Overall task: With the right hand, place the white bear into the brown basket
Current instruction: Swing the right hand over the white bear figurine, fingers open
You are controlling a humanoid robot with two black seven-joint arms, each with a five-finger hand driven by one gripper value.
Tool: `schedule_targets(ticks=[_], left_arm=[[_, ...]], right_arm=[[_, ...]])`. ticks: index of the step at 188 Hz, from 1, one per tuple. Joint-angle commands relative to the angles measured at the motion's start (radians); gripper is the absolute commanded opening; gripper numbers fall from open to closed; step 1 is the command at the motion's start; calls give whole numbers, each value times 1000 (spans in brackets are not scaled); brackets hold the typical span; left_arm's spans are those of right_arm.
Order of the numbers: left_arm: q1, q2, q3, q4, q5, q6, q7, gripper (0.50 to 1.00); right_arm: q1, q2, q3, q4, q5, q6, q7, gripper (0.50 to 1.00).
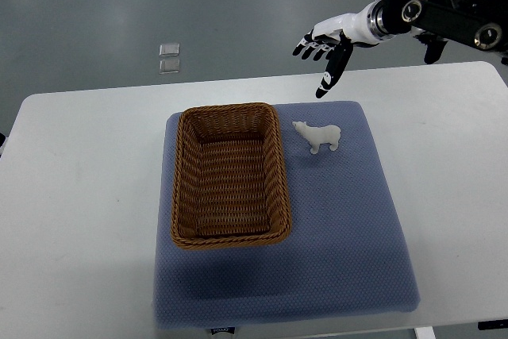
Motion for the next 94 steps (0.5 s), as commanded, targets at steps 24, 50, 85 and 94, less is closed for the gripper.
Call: schedule_targets(ticks=[24,50,85,94], left_arm=[[0,0,1,2,0,0,0,1000],[0,0,1,2,0,0,0,1000],[0,0,3,2,0,0,1,1000],[0,0,1,2,0,0,1,1000]], right_arm=[[-92,44,-9,-1,-36,-99,1,913],[-143,64,-9,-12,-87,-122,1,899],[-172,72,-8,-13,-93,-137,5,881],[-178,73,-8,-13,-93,-142,5,881]])
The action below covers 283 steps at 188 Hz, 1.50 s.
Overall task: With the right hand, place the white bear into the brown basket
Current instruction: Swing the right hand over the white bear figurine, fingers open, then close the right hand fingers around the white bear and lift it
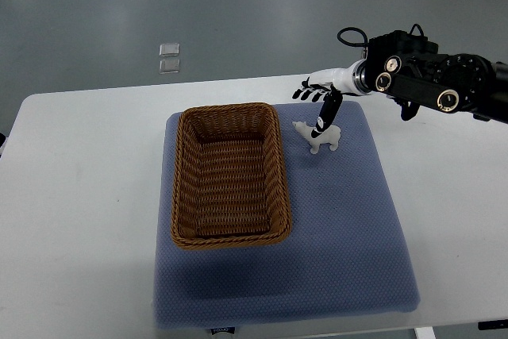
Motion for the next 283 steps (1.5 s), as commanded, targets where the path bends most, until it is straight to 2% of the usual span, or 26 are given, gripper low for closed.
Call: schedule_targets(ticks=[1,67,104,129,140,199,242,283], left_arm=[[0,0,0,0,0,0,1,1000],[0,0,1,0,0,0,1,1000],[0,0,1,0,0,0,1,1000],[0,0,1,0,0,0,1,1000],[0,0,1,0,0,0,3,1000],[0,0,1,0,0,0,1,1000],[0,0,1,0,0,0,1,1000],[0,0,1,0,0,0,3,1000]], right_arm=[[-17,5,2,0,-1,-9,2,881],[-63,7,2,-8,-9,-21,9,862],[-95,13,2,-10,-44,-41,12,825],[-107,18,2,-19,-58,-55,12,746],[-107,21,2,-22,-58,-55,12,682],[-98,13,3,-28,-70,-76,28,519],[-9,-45,9,3,-54,-32,28,513],[163,-114,12,113,38,13,25,523]])
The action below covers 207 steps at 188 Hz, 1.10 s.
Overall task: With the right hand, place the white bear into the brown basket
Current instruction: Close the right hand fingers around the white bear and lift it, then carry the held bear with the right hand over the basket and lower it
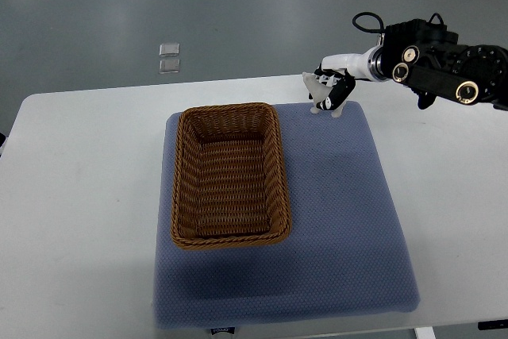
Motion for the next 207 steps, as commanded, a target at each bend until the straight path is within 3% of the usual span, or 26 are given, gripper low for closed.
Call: schedule_targets(ticks=[1,42,97,152,207], left_arm=[[0,0,0,0,0,0,0,1000],[0,0,0,0,0,0,1,1000],[0,0,-2,0,0,-1,0,1000],[0,0,-2,0,0,-1,0,1000],[0,0,-2,2,0,0,0,1000]], right_arm=[[93,-28,1,65,75,14,-3,525],[231,18,-7,100,178,20,-9,533],[251,181,-61,91,180,3,-11,537],[150,359,-78,-7,169,-41,-9,541],[38,359,-78,-77,132,-63,-8,562]])
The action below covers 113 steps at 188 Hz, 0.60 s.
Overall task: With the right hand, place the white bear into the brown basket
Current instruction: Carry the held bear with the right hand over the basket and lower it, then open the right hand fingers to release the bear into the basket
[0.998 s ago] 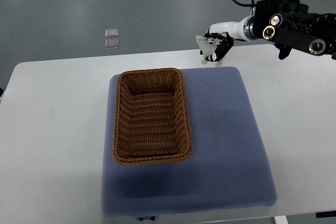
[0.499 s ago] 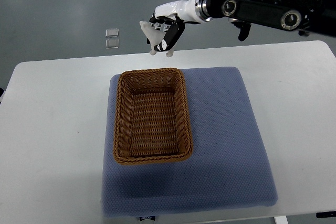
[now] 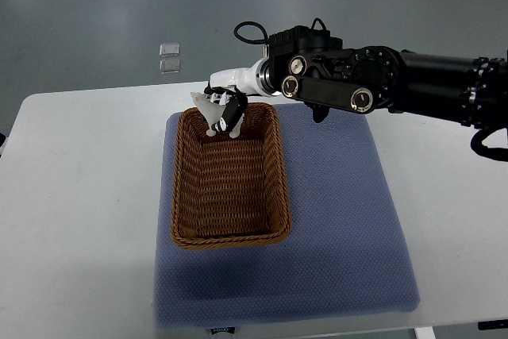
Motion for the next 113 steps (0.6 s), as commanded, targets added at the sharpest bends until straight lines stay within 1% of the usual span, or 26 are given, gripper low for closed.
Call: schedule_targets(ticks=[1,17,41,79,87,105,113], left_arm=[[0,0,0,0,0,-1,1,1000],[0,0,0,0,0,-1,1,1000],[0,0,2,-1,0,-1,1,1000],[0,0,2,-1,0,-1,1,1000],[0,0,3,-1,0,-1,1,1000],[0,0,2,-1,0,-1,3,1000],[0,0,2,-1,0,-1,3,1000]], right_arm=[[-41,1,0,-17,-21,-7,1,564],[-61,1,0,-20,-24,-24,1,578],[-82,1,2,-21,-23,-27,3,594],[-107,1,5,-28,-21,-38,4,607],[-116,1,5,-28,-23,-42,6,613],[-128,1,5,-29,-23,-49,6,643],[-135,1,5,-29,-23,-52,8,648]])
